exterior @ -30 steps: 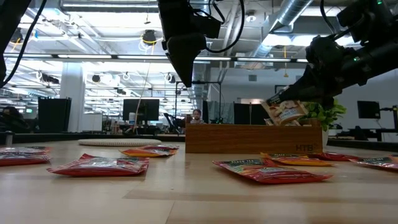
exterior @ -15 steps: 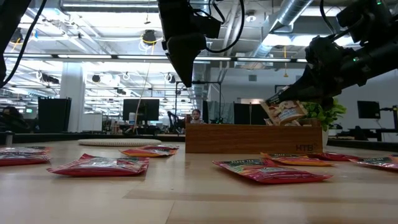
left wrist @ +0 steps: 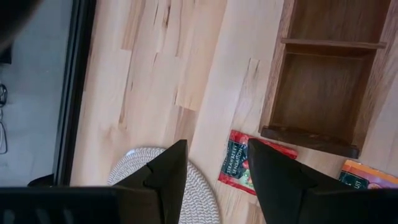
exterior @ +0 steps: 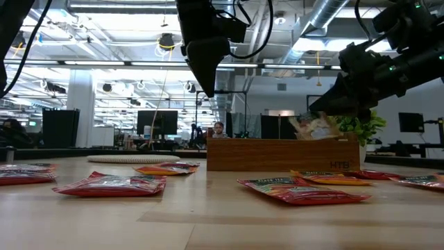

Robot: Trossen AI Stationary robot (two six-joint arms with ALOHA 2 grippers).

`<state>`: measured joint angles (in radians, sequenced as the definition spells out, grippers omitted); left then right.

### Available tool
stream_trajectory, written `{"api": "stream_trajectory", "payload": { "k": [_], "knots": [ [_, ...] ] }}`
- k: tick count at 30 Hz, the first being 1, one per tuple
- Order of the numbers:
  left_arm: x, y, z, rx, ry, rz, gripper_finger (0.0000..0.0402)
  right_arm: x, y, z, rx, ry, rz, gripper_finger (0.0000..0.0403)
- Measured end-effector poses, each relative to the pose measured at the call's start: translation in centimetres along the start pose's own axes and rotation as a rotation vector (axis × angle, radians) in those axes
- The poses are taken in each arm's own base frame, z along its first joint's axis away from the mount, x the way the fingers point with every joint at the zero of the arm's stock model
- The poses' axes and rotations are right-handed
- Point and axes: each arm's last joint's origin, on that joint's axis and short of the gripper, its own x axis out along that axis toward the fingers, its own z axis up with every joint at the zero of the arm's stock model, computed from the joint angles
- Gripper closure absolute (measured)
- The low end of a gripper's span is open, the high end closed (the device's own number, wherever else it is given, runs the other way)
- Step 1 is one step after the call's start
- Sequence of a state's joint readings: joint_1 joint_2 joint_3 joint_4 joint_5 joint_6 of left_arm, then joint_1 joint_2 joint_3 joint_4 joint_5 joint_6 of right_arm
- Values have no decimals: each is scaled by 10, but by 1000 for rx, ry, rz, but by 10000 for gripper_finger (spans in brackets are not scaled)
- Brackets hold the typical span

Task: Pick & Place Tea
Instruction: Put the yellow tea bag into the right section of the wooden organizer

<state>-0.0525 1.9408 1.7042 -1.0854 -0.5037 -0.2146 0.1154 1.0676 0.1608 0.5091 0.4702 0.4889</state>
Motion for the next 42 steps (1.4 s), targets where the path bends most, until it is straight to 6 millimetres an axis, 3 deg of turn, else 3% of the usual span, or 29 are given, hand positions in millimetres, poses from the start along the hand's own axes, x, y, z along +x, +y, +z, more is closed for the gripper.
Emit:
{"api": "stream_trajectory", "payload": {
  "k": [5, 13, 42],
  "knots": [
    [0, 0, 1, -3, -6, -1, 241, 0, 0, -1, -4, 7, -3, 313],
    [0, 0, 2, 5, -19, -4, 241, 0, 0, 0, -26, 3, -2, 310],
    [0, 0, 2, 6, -19, -4, 241, 3, -6, 0, -52, 51, 19, 391]
  ]
}}
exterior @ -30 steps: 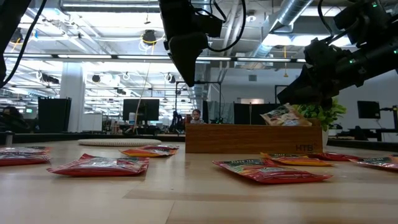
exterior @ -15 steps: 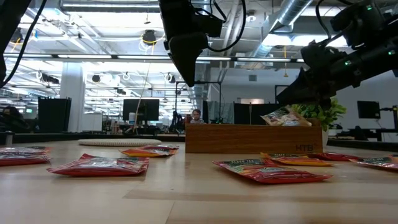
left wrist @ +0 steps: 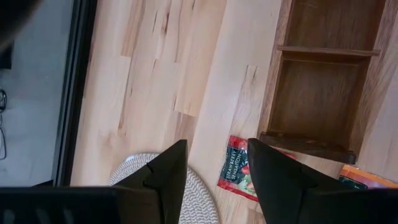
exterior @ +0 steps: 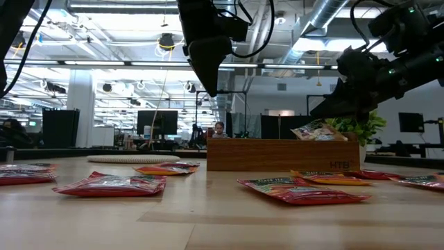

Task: Pick & Place Tea
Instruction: Put the yellow tea bag into the right section of the wooden organizer

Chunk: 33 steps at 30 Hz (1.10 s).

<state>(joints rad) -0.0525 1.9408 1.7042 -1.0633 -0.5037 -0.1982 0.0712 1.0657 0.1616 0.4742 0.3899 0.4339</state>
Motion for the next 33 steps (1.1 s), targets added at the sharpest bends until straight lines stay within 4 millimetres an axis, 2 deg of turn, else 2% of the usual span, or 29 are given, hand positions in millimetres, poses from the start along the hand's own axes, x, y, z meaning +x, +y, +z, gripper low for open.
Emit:
{"api": "stream_trajectory", "payload": {
  "k": [17, 28, 33],
  "knots": [
    [0, 0, 1, -1, -12, -2, 241, 2, 3, 3, -34, 97, -10, 403],
    [0, 0, 2, -3, -16, -3, 241, 2, 4, 3, 3, 102, 8, 403],
    [0, 0, 2, -2, -16, -3, 241, 2, 7, 8, 29, 65, 68, 403]
  ]
}}
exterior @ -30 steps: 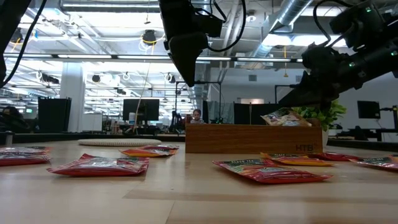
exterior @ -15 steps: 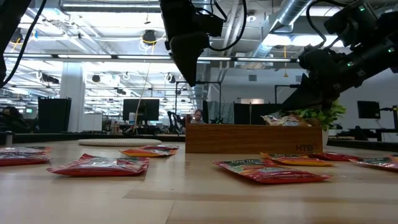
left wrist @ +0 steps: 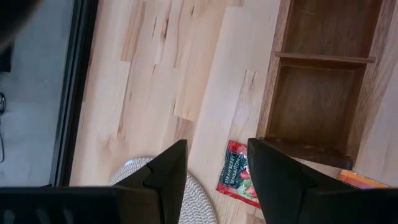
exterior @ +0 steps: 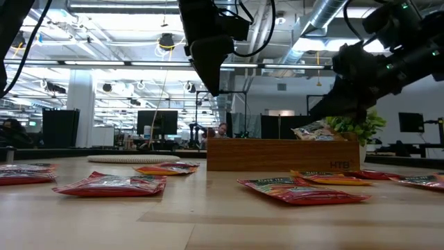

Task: Pick & Place Tea
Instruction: Put the yellow tea bag into the right section of the wooden organizer

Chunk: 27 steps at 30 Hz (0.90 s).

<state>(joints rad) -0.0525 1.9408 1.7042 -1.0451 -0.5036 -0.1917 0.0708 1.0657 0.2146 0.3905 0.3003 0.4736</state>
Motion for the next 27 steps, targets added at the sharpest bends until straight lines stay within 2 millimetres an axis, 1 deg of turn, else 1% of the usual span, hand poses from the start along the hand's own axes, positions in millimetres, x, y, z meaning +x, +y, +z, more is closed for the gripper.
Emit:
{"api": "stream_trajectory", "payload": {
  "k": [13, 17, 21, 27],
  "knots": [
    [0, 0, 0, 0, 0, 0, 241, 0, 1, 1, 12, 4, 30, 403],
    [0, 0, 0, 0, 0, 0, 241, 0, 2, -2, 15, 51, 77, 403],
    [0, 0, 0, 0, 0, 0, 241, 0, 1, -4, 18, 150, 22, 403],
    [0, 0, 1, -7, -14, -3, 241, -1, 10, 11, -73, 256, -19, 403]
  ]
}}
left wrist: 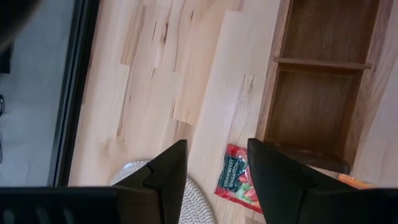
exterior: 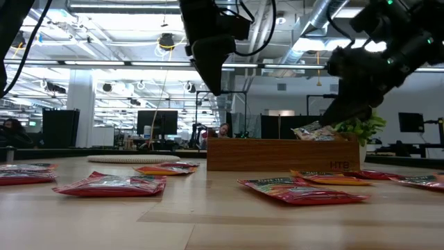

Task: Pick & Place Tea
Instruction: Put the yellow tea bag into the right section of the wooden organizer

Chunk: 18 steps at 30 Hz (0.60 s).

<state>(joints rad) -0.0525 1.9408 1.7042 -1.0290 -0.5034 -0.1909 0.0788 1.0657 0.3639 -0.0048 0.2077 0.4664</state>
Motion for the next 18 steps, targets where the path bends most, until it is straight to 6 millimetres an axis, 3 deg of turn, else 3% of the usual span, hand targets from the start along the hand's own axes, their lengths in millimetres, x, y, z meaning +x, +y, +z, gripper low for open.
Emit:
{"api": "stream_trajectory", "payload": {
  "k": [11, 18],
  "knots": [
    [0, 0, 3, 5, -32, -6, 241, -14, 13, 30, -41, 97, -25, 403],
    [0, 0, 3, 8, -24, -4, 241, 2, 18, 23, 0, 223, -32, 403]
  ]
}}
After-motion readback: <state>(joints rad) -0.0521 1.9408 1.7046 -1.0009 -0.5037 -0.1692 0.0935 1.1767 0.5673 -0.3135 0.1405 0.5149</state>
